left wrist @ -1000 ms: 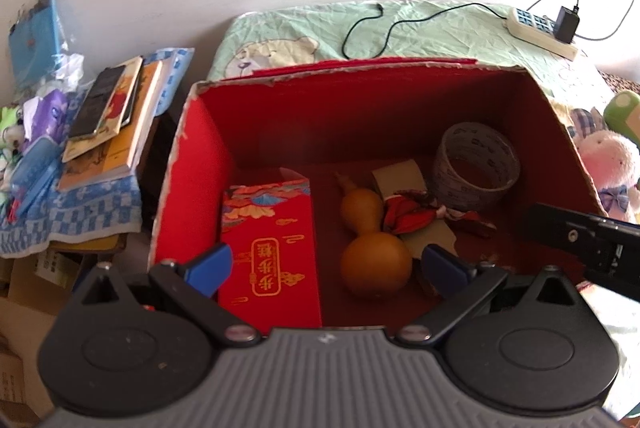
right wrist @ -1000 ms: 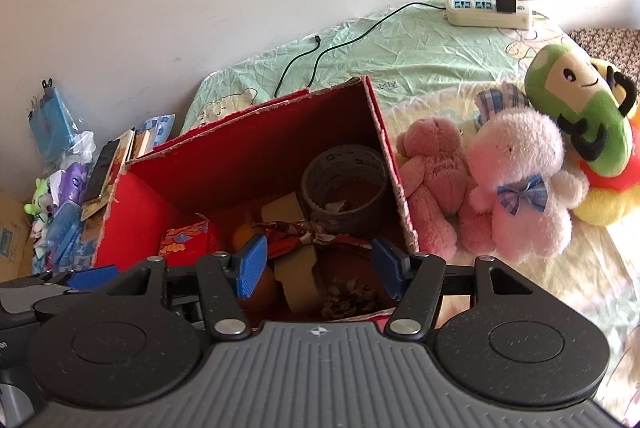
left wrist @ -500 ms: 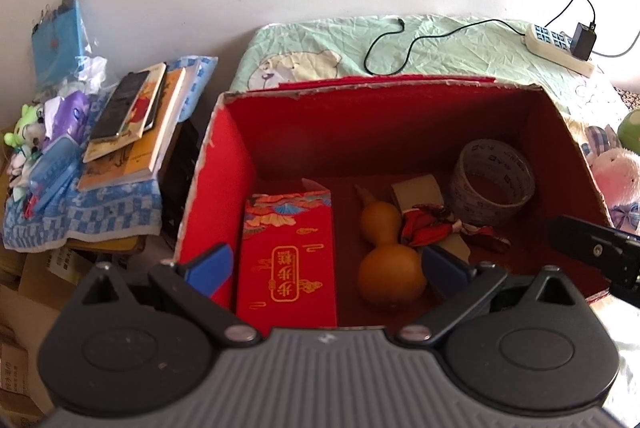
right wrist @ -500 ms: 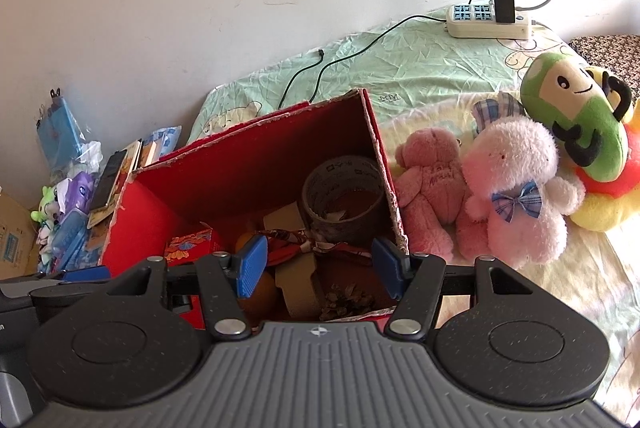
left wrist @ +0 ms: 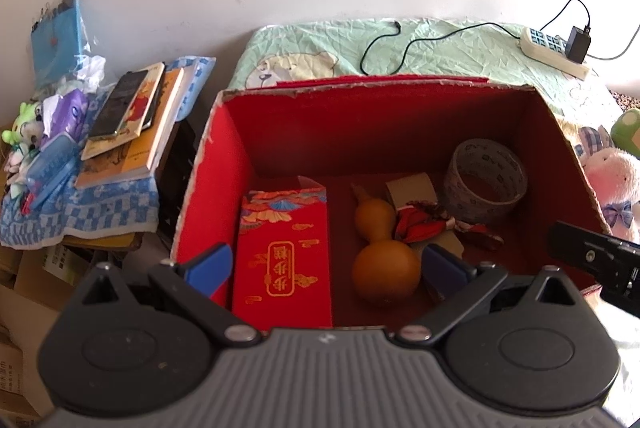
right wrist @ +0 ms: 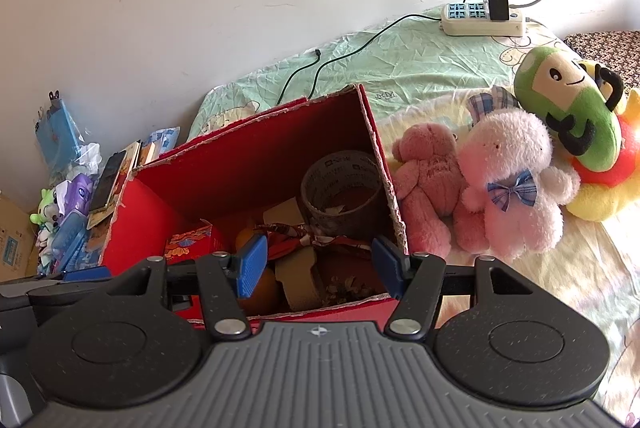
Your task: Organize objects
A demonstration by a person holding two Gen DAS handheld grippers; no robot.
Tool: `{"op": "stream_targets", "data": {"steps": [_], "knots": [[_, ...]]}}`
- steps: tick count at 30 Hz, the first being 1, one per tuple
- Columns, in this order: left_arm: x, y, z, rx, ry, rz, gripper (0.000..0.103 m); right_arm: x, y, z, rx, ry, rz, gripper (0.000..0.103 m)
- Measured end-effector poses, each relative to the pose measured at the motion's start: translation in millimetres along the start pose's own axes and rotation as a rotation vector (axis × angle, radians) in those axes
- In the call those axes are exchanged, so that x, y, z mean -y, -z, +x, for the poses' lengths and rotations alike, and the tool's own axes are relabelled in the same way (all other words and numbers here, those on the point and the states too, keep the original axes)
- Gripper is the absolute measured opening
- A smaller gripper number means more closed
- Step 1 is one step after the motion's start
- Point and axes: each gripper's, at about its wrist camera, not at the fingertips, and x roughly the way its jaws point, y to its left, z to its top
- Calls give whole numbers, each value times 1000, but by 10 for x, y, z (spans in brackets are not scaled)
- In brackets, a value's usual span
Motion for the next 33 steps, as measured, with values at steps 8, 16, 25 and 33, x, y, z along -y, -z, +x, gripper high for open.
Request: {"op": "stream_targets", "data": {"steps": [8, 16, 25, 33], "knots": [[-49, 13, 18, -13, 15, -14, 101, -76, -3, 34, -8, -1, -28, 62], [-67, 26, 61, -30, 8, -15, 101, -101, 8, 103, -32, 8, -37, 62], [-38, 34, 87, -30, -2, 3, 101, -111, 27, 142, -48, 14, -34, 62], [-28, 39, 123, -39, 2, 5, 101, -101, 33, 163, -58, 14, -19, 62]]}}
